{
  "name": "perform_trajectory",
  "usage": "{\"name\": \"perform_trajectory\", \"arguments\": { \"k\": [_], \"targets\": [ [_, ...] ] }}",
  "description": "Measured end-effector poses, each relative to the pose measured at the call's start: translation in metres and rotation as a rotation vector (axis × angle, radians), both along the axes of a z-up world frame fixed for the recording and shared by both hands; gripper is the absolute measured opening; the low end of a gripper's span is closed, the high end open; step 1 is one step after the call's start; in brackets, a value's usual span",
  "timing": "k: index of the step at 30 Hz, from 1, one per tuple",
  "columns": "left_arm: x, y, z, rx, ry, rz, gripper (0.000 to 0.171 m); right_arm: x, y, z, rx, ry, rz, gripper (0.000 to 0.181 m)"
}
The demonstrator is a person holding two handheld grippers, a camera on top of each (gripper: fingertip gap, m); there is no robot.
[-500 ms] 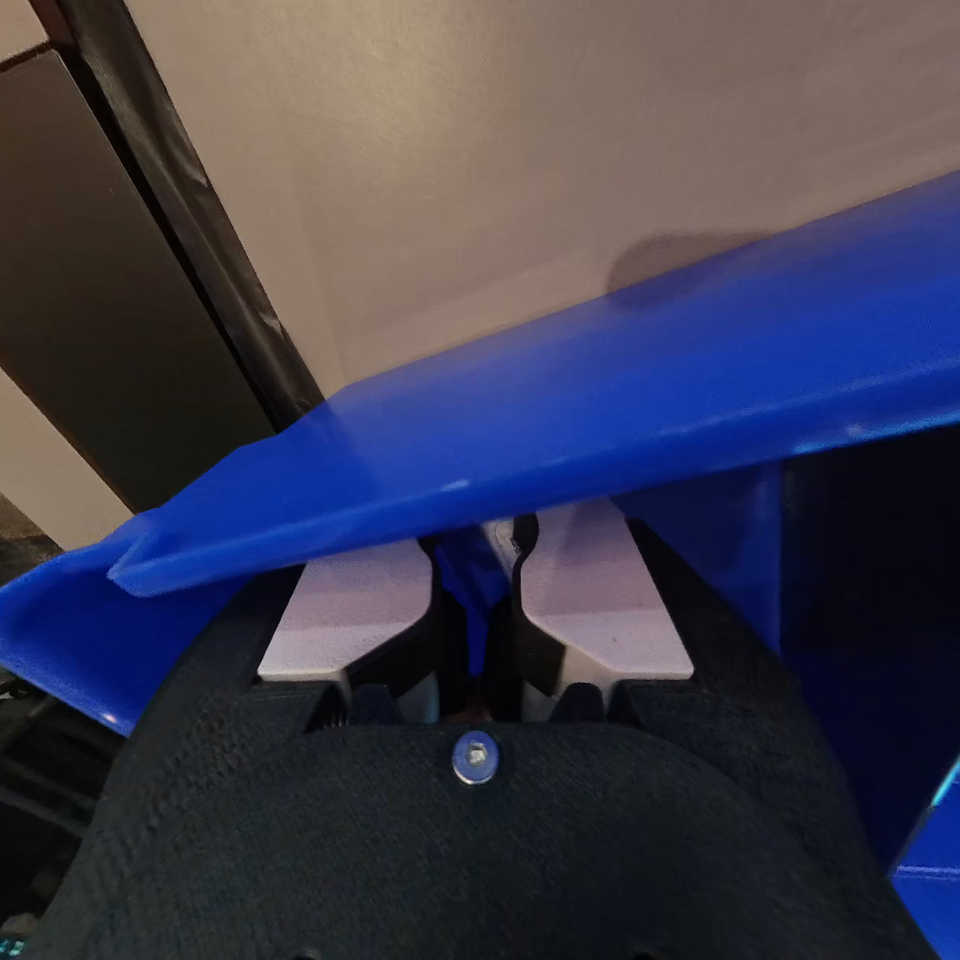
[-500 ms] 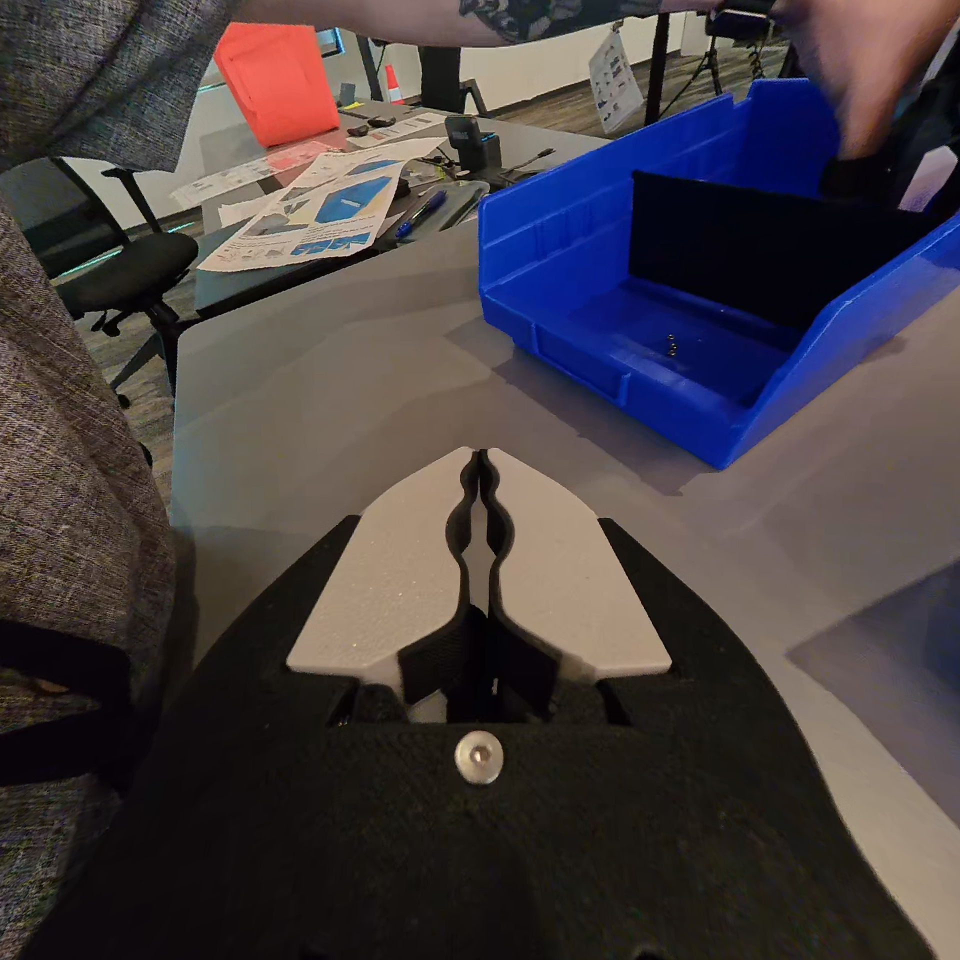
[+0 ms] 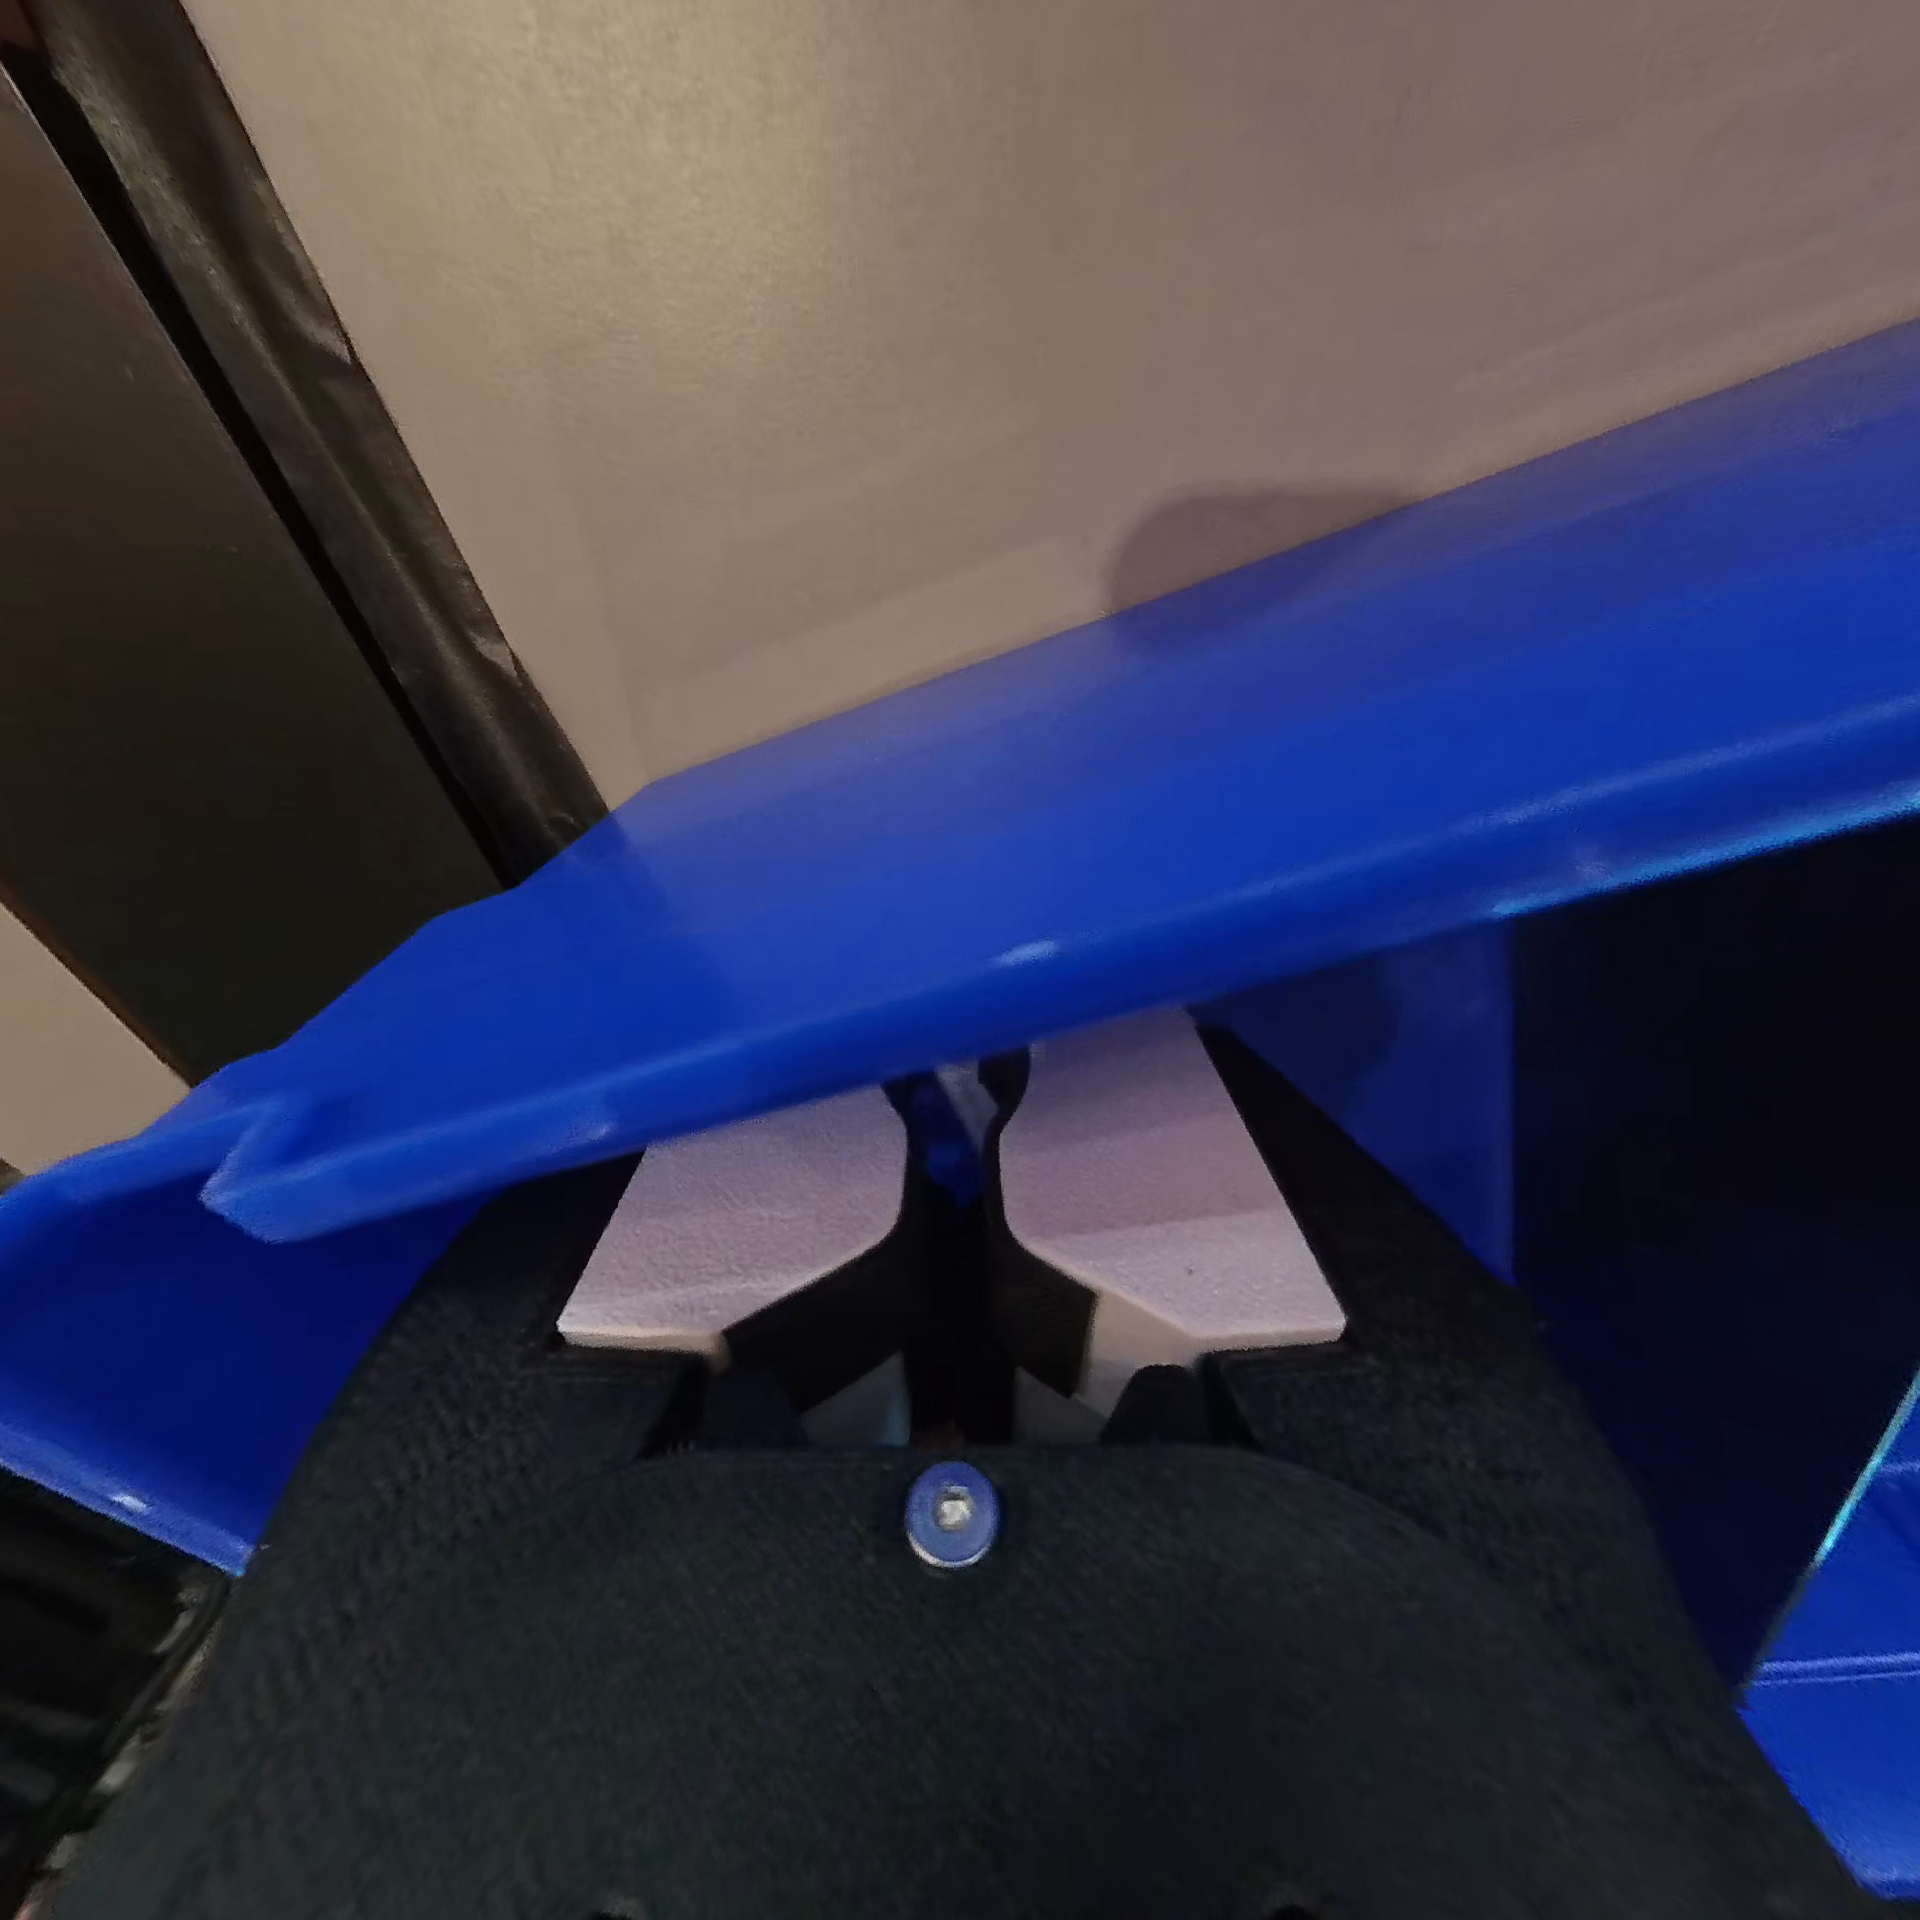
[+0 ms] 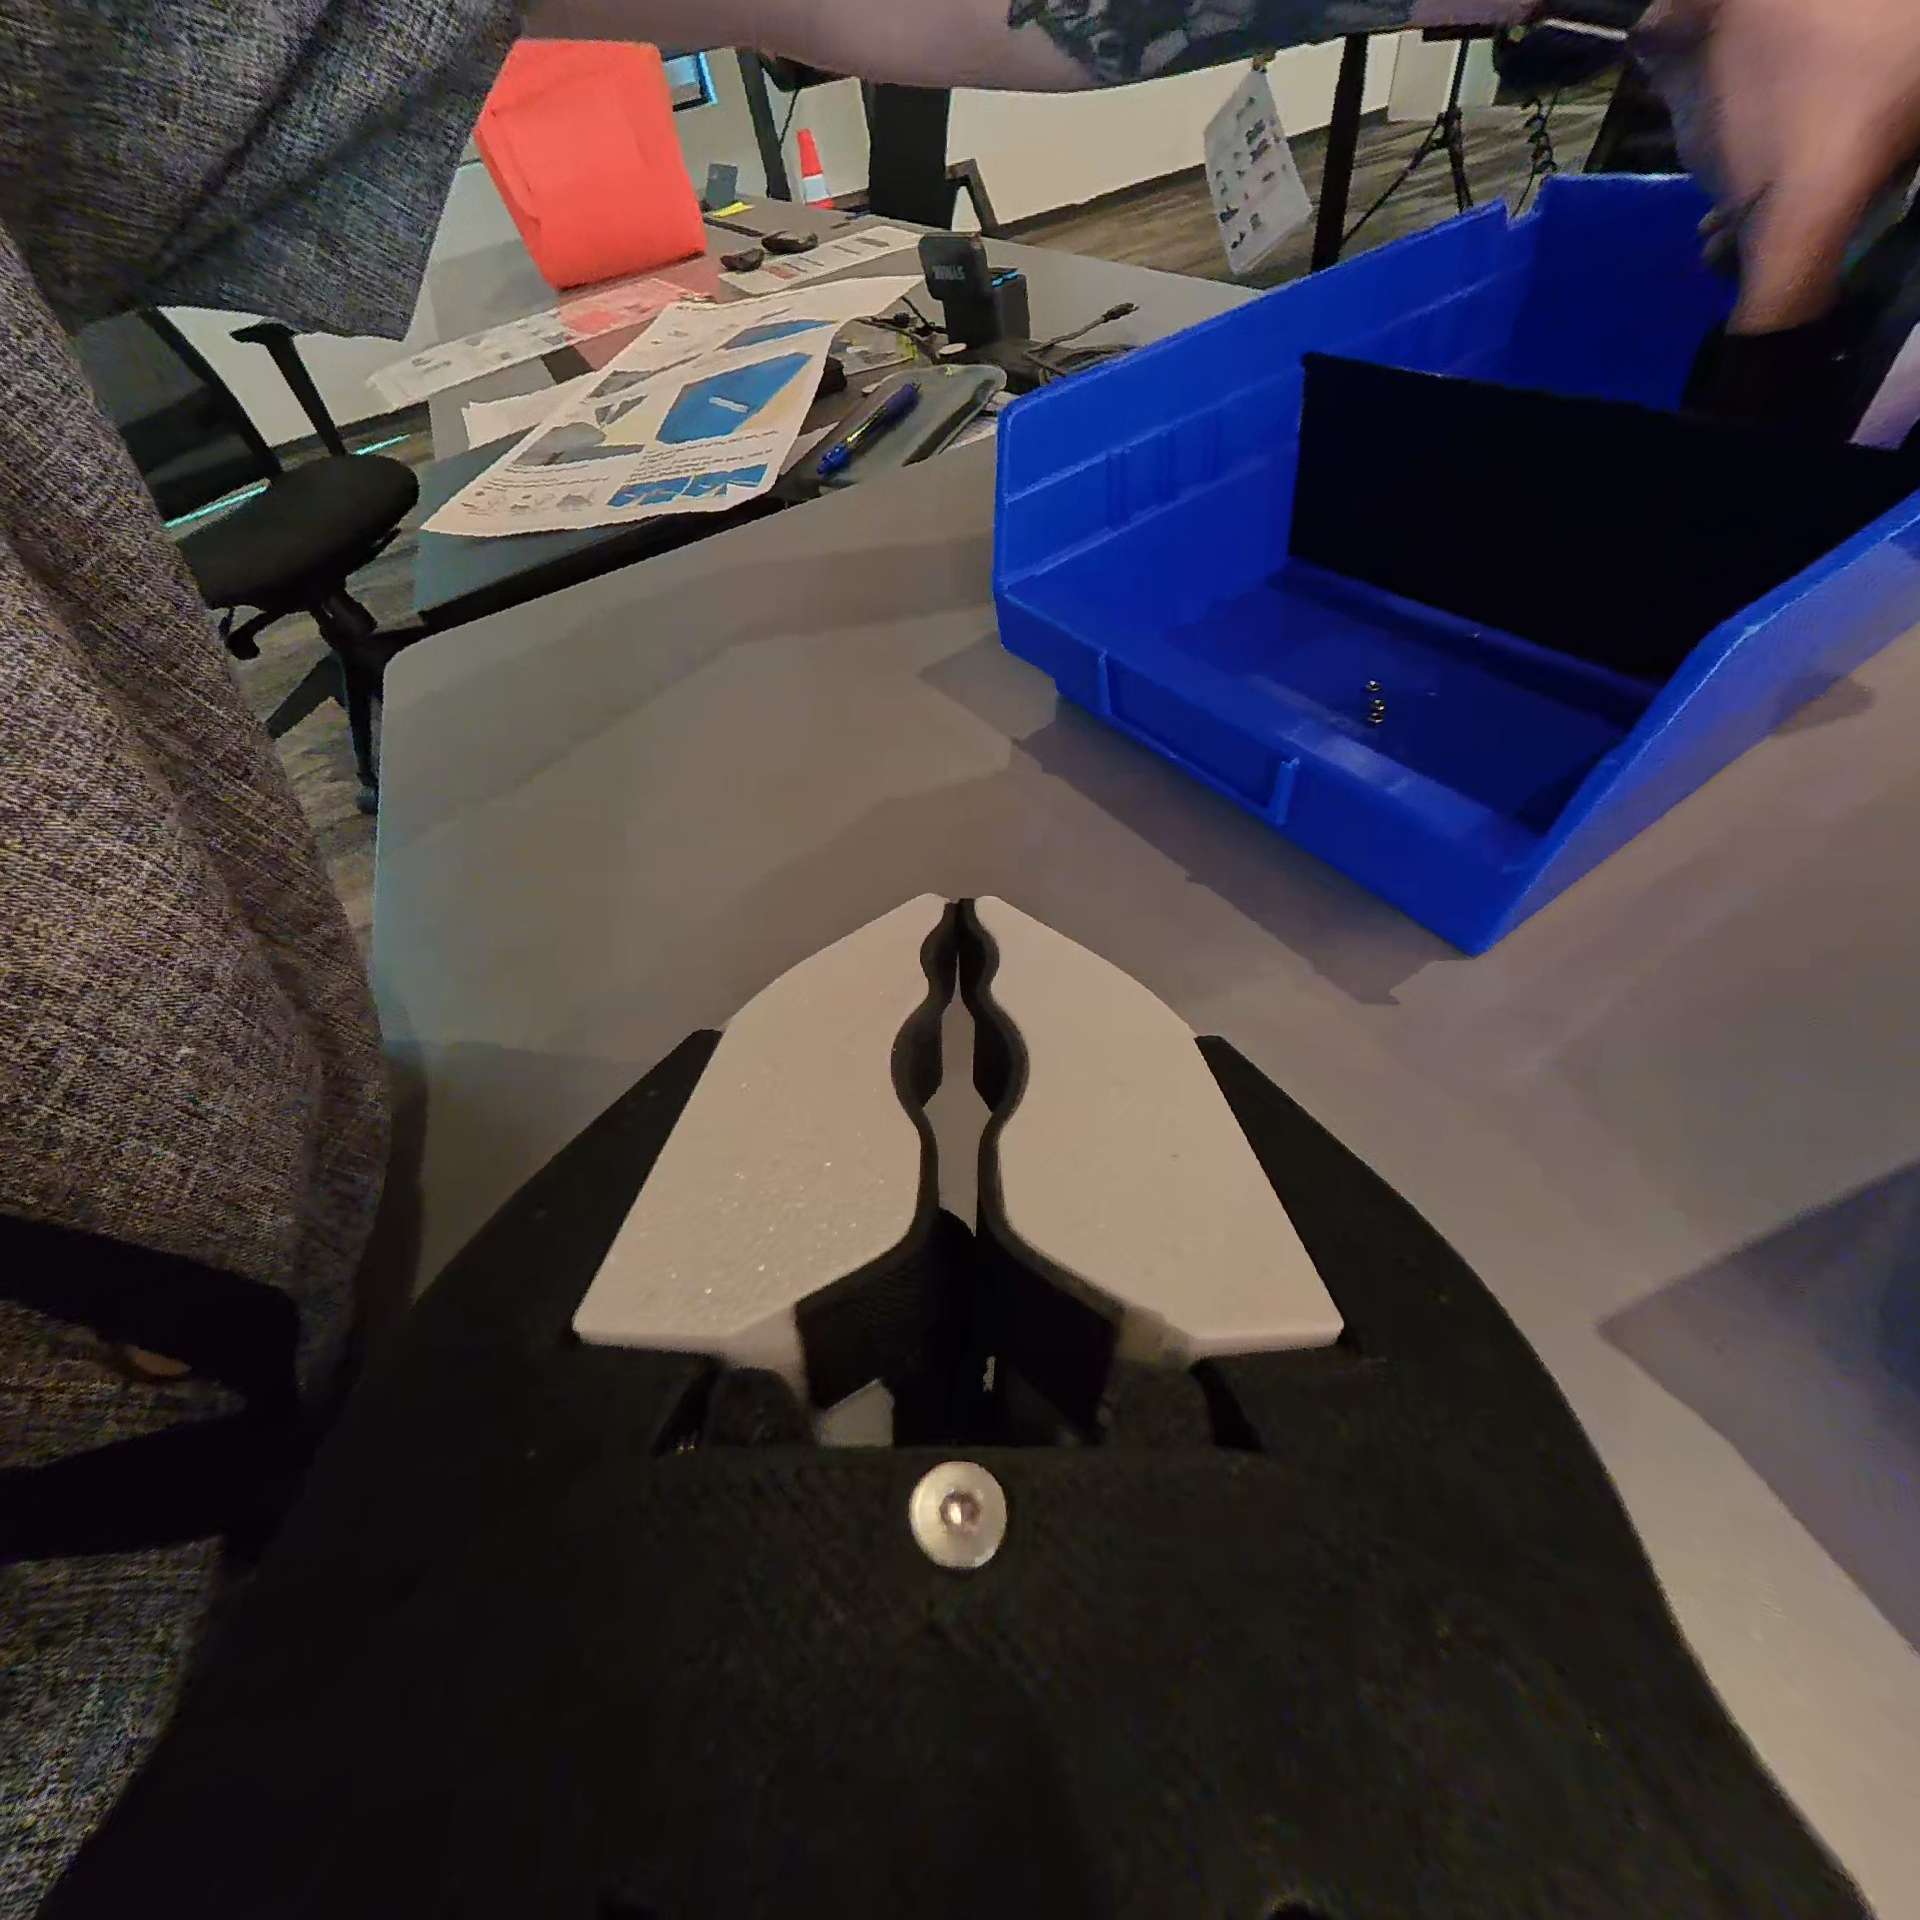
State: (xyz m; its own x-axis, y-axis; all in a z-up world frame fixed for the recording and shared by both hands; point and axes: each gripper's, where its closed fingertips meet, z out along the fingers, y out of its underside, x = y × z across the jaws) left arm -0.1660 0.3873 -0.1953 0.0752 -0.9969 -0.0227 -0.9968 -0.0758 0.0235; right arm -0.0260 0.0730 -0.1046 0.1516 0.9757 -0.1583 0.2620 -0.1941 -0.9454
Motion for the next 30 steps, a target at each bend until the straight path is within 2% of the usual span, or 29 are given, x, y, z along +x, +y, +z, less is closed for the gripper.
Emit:
{"name": "perform_trajectory", "arguments": {
  "k": [4, 8, 12, 21, 25, 30],
  "targets": [
    [0.0, -0.001, 0.0, 0.024, 0.002, -0.049, 0.003, 0.002, 0.0, 0.004, 0.013, 0.004, -0.007, 0.0],
    [0.001, -0.004, 0.004, 0.017, -0.048, -0.012, 0.003, 0.003, 0.001, 0.004, 0.016, 0.004, -0.013, 0.0],
    [0.003, -0.009, 0.021, 0.028, -0.128, 0.028, 0.003, 0.003, 0.002, 0.003, 0.019, -0.003, -0.014, 0.0],
    [0.018, -0.036, 0.086, 0.124, -0.385, 0.112, 0.002, 0.003, 0.016, 0.012, 0.041, -0.005, -0.042, 0.0],
    [0.031, -0.061, 0.126, 0.144, -0.55, 0.16, 0.002, 0.004, 0.035, 0.026, 0.057, 0.013, -0.081, 0.0],
    [0.051, -0.107, 0.164, 0.13, -0.685, 0.203, 0.002, -0.007, 0.063, 0.047, 0.049, 0.049, -0.124, 0.011]
  ]
}}
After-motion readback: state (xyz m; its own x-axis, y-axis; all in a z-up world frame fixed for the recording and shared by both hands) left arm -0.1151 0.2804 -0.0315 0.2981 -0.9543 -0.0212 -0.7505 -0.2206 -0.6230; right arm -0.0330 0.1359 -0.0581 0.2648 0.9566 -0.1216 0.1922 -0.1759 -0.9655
